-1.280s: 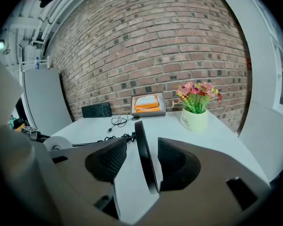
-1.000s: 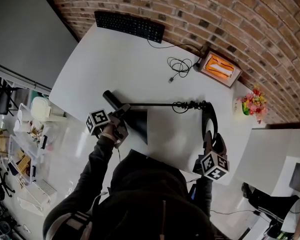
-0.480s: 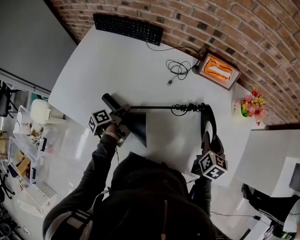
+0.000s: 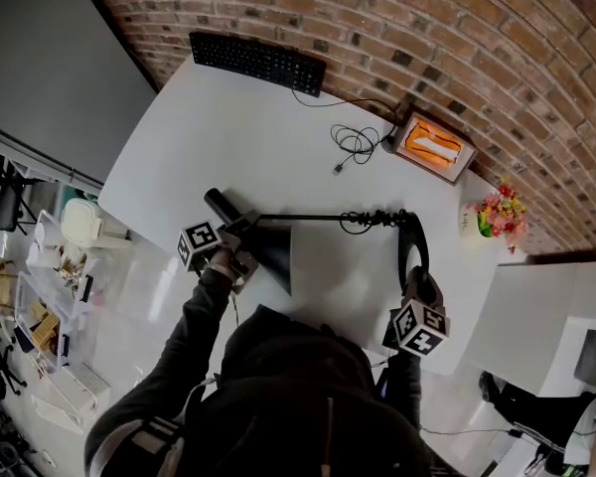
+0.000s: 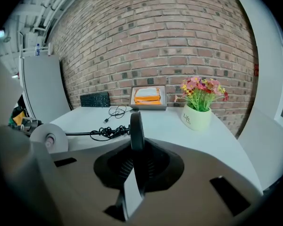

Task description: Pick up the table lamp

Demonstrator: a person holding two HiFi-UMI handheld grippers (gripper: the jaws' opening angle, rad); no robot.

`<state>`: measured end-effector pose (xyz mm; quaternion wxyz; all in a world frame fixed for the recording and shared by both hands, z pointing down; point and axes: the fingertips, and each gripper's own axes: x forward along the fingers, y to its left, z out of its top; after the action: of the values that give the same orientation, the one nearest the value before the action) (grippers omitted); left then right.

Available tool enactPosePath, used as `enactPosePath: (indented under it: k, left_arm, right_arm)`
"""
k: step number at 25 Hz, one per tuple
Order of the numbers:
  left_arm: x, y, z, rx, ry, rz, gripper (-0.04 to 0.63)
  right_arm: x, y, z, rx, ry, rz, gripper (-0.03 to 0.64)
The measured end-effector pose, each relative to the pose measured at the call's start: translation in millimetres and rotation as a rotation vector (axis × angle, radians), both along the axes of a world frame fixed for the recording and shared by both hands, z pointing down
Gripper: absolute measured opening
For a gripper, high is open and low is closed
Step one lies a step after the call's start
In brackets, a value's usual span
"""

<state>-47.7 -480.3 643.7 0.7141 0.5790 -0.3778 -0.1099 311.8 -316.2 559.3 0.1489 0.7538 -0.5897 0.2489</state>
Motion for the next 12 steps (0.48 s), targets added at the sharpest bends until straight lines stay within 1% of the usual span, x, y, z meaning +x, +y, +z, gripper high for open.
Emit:
enactPosePath:
  k: [6, 12]
  left_arm:
    - [-0.4, 1.1, 0.0, 0.0, 0.012, -0.011, 0.226]
    - [-0.8, 2.7, -3.4, 0.009, 0.022, -0.024, 0.224]
  right_arm:
    - [-0.3, -2.2, -0.7, -0.005, 0.06, -0.041, 0.012]
    - [0.1, -4.2, -3.2, 0.016, 0.056, -0.067, 0.011]
